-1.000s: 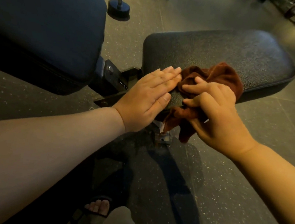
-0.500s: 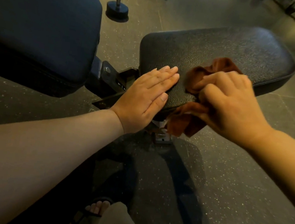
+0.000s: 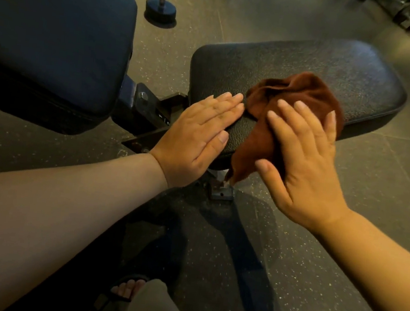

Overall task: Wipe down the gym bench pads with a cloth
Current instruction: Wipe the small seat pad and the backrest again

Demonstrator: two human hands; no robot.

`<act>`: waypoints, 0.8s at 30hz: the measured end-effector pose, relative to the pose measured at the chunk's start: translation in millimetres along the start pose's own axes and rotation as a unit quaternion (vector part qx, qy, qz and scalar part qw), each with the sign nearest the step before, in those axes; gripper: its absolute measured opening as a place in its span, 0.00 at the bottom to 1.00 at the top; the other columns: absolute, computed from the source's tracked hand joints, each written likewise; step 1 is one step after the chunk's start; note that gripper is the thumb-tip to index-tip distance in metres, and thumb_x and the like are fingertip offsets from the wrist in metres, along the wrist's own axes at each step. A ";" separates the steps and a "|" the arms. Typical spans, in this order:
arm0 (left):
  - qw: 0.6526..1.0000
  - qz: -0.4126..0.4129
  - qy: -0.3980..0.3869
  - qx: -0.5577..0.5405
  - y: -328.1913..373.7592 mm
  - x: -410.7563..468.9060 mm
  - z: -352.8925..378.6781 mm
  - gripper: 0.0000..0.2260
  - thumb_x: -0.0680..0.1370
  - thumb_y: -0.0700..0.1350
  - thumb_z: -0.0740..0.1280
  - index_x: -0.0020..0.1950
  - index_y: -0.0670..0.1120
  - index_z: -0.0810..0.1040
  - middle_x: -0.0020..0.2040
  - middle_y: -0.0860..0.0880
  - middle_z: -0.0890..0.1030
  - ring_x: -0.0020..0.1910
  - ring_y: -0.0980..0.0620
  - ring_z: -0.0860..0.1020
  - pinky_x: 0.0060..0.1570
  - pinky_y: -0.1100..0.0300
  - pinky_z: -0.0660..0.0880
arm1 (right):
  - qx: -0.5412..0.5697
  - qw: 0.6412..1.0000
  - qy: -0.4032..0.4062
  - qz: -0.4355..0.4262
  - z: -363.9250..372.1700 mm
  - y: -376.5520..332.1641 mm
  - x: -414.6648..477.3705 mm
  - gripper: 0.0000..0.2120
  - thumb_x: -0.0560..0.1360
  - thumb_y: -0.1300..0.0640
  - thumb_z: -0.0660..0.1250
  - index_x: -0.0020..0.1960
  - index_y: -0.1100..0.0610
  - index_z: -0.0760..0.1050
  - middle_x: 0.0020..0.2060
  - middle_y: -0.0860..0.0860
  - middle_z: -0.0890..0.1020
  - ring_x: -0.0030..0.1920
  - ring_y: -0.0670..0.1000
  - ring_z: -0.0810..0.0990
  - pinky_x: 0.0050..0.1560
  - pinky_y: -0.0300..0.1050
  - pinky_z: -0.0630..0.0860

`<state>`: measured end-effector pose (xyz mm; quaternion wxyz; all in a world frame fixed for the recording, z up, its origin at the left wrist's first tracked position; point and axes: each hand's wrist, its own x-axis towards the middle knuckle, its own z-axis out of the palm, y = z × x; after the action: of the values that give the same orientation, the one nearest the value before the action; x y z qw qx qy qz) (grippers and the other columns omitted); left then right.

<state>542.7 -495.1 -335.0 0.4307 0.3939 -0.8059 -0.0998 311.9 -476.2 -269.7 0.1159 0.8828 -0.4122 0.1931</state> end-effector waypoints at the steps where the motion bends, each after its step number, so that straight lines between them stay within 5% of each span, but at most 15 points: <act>1: 1.000 0.003 0.001 0.003 -0.5 0.0 0.0 0.23 0.83 0.46 0.53 0.75 0.37 0.67 0.77 0.41 0.66 0.78 0.46 0.61 0.76 0.45 0.57 | -0.011 1.000 -0.010 -0.017 3.1 -4.0 0.0 0.30 0.82 0.45 0.55 0.78 0.61 0.63 0.78 0.58 0.62 0.80 0.58 0.56 0.79 0.61 0.45; 6: 1.000 0.002 -0.009 0.006 -3.5 0.8 1.0 0.23 0.83 0.46 0.53 0.74 0.36 0.68 0.75 0.38 0.67 0.77 0.44 0.63 0.76 0.43 0.58 | -0.023 0.990 -0.062 -0.122 1.0 -4.2 17.1 0.27 0.84 0.49 0.57 0.79 0.60 0.59 0.78 0.56 0.62 0.79 0.54 0.58 0.79 0.55 0.55; 10: 1.000 -0.004 0.008 0.020 -1.5 0.3 2.2 0.22 0.83 0.46 0.53 0.73 0.35 0.69 0.74 0.38 0.69 0.76 0.43 0.64 0.77 0.47 0.57 | -0.101 0.991 -0.054 -0.066 -1.1 6.0 20.4 0.36 0.82 0.37 0.58 0.80 0.60 0.58 0.79 0.57 0.60 0.79 0.57 0.58 0.78 0.57 0.56; 24: 0.999 -0.017 -0.035 -0.020 5.3 -0.3 -1.2 0.25 0.83 0.46 0.52 0.78 0.37 0.61 0.78 0.40 0.63 0.79 0.46 0.59 0.76 0.41 0.56 | -0.132 0.988 -0.034 -0.074 19.1 -26.1 17.9 0.31 0.84 0.42 0.56 0.80 0.58 0.59 0.79 0.56 0.60 0.79 0.56 0.60 0.77 0.54 0.57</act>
<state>540.8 -491.1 -331.8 0.4082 0.3947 -0.8117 -0.1371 347.3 -478.8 -280.3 0.2310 0.8940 -0.3713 0.0978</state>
